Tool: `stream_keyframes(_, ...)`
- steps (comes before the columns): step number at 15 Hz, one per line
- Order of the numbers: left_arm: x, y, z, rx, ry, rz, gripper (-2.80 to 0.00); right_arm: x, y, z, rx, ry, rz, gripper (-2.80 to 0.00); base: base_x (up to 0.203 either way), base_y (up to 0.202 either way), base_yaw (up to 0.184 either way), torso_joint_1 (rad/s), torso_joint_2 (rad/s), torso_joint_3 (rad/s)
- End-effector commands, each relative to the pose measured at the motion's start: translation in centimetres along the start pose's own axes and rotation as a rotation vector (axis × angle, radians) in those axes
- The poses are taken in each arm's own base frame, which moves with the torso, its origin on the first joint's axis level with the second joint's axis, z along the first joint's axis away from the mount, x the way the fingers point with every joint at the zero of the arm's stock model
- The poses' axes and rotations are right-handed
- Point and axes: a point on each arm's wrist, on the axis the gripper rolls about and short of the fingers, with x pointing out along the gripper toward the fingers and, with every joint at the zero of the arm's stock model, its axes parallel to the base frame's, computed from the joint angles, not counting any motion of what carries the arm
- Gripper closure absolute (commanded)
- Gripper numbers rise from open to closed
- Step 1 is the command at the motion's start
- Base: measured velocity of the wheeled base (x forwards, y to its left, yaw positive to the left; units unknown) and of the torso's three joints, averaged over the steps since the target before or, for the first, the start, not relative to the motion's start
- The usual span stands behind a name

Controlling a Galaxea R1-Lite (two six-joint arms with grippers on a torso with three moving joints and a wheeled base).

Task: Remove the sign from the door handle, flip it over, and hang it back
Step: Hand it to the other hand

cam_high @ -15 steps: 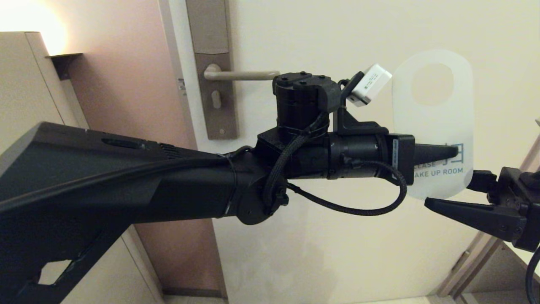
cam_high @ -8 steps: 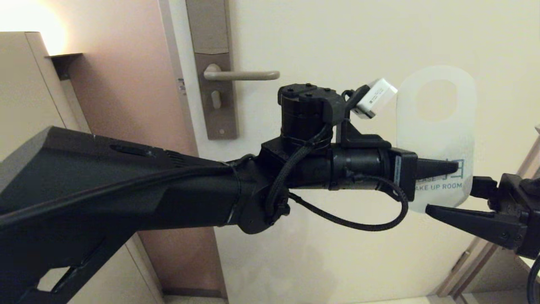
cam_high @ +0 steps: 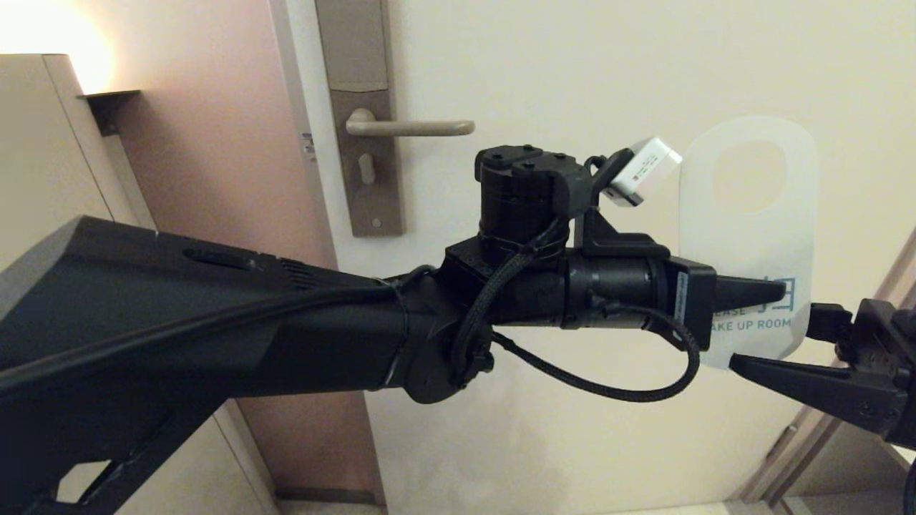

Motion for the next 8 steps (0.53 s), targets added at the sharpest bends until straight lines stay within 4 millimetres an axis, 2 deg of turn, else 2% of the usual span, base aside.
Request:
stream_keyframes(1,0.02,-0.23,0.1,0.001,-0.001,-0.008,0.0,-0.11,0.13,-0.04,-0.004,-0.003,0.006,-2.8,0.0,0.0,0.0,0.0,0.0,0.0)
stream_keyframes(8,0.05,-0.47,-0.11,-0.002,0.0,0.001,0.0,-0.13,0.15,-0.24,-0.001,0.001,0.005,-2.8,0.0,0.0,0.0,0.0,0.0,0.0)
